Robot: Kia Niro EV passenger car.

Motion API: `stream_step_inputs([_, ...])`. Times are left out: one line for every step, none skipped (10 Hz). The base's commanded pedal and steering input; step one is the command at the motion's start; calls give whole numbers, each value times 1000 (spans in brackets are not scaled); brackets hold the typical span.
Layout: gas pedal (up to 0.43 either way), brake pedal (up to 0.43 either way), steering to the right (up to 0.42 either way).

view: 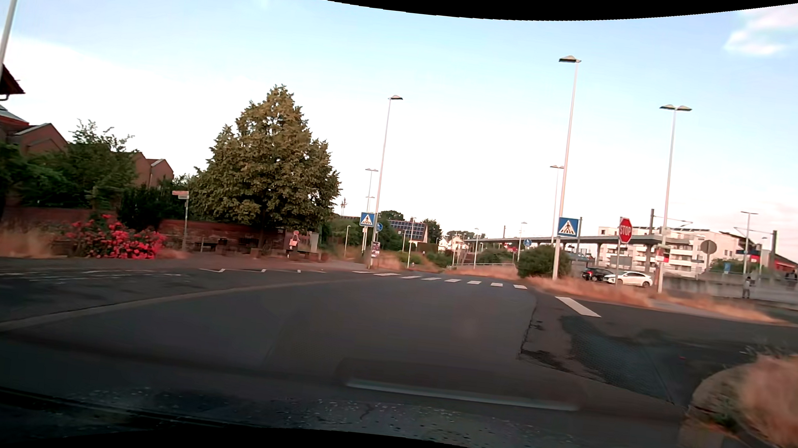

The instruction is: Follow the waypoints while adhering to traffic rules and regulations

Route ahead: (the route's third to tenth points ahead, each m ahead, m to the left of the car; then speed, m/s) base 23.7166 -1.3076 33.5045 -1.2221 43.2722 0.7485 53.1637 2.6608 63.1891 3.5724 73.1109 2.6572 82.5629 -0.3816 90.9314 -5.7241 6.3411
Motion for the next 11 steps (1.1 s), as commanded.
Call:
stream_step_inputs([0,122,100])
stream_step_inputs([0,134,100])
stream_step_inputs([0,146,99])
stream_step_inputs([0,152,97])
stream_step_inputs([0,159,94])
stream_step_inputs([0,159,91])
stream_step_inputs([0,159,88])
stream_step_inputs([0,159,85])
stream_step_inputs([0,165,81])
stream_step_inputs([0,165,79])
stream_step_inputs([0,177,72])
